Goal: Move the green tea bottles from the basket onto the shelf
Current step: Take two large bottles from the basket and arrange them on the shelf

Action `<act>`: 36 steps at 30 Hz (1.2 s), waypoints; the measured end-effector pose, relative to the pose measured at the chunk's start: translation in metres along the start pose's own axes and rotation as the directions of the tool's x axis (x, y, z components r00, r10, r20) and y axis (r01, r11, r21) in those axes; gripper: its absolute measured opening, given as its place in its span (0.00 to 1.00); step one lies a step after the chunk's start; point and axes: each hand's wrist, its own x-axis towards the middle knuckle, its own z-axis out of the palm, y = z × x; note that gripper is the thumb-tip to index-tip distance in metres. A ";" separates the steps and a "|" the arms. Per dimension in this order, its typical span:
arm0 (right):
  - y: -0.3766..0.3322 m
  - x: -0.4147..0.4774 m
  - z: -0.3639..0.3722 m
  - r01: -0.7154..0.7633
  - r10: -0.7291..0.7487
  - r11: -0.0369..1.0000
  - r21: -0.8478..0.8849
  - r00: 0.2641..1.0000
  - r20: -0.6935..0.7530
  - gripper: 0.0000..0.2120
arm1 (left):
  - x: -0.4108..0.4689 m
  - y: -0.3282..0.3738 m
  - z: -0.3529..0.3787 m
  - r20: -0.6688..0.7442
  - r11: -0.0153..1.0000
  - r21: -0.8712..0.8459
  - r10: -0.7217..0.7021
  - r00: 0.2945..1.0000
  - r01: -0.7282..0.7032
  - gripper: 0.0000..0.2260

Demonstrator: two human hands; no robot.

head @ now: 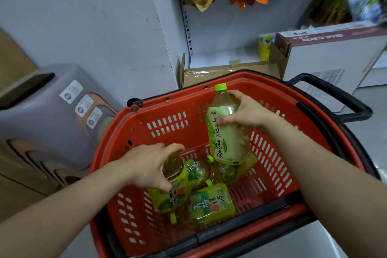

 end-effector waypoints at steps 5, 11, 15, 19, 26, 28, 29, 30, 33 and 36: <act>-0.019 -0.012 -0.007 0.096 -0.092 0.992 0.080 0.994 -0.053 0.44 | -0.068 -0.029 -0.049 -0.439 0.957 -0.289 -0.124 0.890 -0.009 0.34; -0.076 -0.026 0.013 0.246 -0.196 0.915 0.319 0.964 -0.180 0.35 | -0.149 -0.061 -0.025 -0.426 0.119 -0.849 -0.730 0.534 -0.515 0.26; -0.142 -0.052 0.042 0.334 -0.309 0.898 0.286 0.942 -0.131 0.34 | -0.198 -0.070 0.000 -0.215 -0.201 -0.770 -0.811 0.543 -0.605 0.32; -0.211 -0.086 0.108 0.426 -0.436 0.766 0.482 0.895 -0.098 0.20 | -0.271 -0.086 0.019 -0.132 -0.276 -0.692 -0.861 0.492 -0.667 0.30; -0.318 -0.166 0.259 0.372 -0.603 0.605 0.704 0.792 0.100 0.29 | -0.419 -0.103 0.056 -0.164 -0.088 -0.612 -0.958 0.235 -0.786 0.37; -0.346 -0.191 0.305 0.348 -0.639 0.563 0.750 0.759 0.128 0.29 | -0.468 -0.104 0.066 -0.189 0.034 -0.599 -0.977 0.100 -0.800 0.34; -0.359 -0.203 0.327 0.337 -0.657 0.540 0.771 0.742 0.136 0.28 | -0.494 -0.105 0.070 -0.202 0.092 -0.593 -0.979 0.037 -0.800 0.32; -0.371 -0.215 0.348 0.332 -0.676 0.518 0.788 0.723 0.140 0.28 | -0.519 -0.105 0.075 -0.217 0.144 -0.592 -0.976 -0.016 -0.793 0.31; -0.410 -0.256 0.409 0.304 -0.731 0.468 0.830 0.661 0.170 0.27 | -0.596 -0.109 0.087 -0.231 0.279 -0.591 -0.958 -0.172 -0.757 0.28; -0.450 -0.296 0.464 0.269 -0.781 0.437 0.858 0.587 0.213 0.27 | -0.663 -0.117 0.095 -0.226 0.368 -0.616 -0.929 -0.292 -0.696 0.33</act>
